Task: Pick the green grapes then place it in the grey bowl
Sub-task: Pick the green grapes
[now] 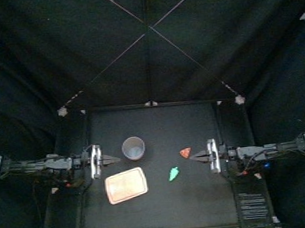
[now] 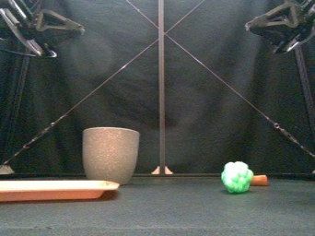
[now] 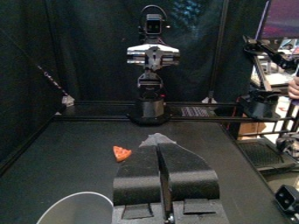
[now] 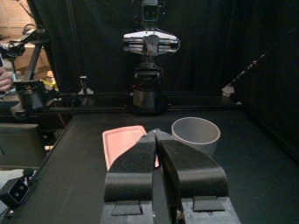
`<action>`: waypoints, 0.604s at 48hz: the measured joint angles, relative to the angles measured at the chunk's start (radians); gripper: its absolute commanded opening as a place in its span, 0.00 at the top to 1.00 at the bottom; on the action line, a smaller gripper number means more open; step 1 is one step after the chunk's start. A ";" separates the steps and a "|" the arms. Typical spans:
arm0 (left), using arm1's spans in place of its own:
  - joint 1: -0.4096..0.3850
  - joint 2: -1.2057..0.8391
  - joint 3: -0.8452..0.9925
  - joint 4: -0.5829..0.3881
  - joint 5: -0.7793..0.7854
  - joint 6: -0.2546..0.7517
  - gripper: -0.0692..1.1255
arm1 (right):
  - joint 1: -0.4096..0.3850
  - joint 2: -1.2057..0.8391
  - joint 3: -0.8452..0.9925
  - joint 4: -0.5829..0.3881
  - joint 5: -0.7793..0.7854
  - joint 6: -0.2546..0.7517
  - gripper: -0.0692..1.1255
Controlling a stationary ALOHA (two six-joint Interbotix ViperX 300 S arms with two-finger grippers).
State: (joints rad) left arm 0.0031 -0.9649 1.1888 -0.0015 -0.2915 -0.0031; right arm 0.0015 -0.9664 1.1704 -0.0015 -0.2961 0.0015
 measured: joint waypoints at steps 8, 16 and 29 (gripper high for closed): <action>0.002 0.008 -0.009 -0.034 0.120 0.000 0.78 | 0.000 0.029 -0.006 0.002 0.051 0.014 0.85; 0.006 0.009 -0.023 -0.048 0.166 0.005 0.78 | 0.015 0.120 -0.055 -0.037 0.146 0.006 0.85; 0.043 0.009 -0.023 -0.031 0.161 0.008 0.77 | 0.060 0.331 -0.149 -0.192 0.218 0.015 0.65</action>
State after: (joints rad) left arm 0.0460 -0.9557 1.1658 -0.0322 -0.1304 0.0046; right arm 0.0614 -0.6351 1.0216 -0.1933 -0.0782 0.0169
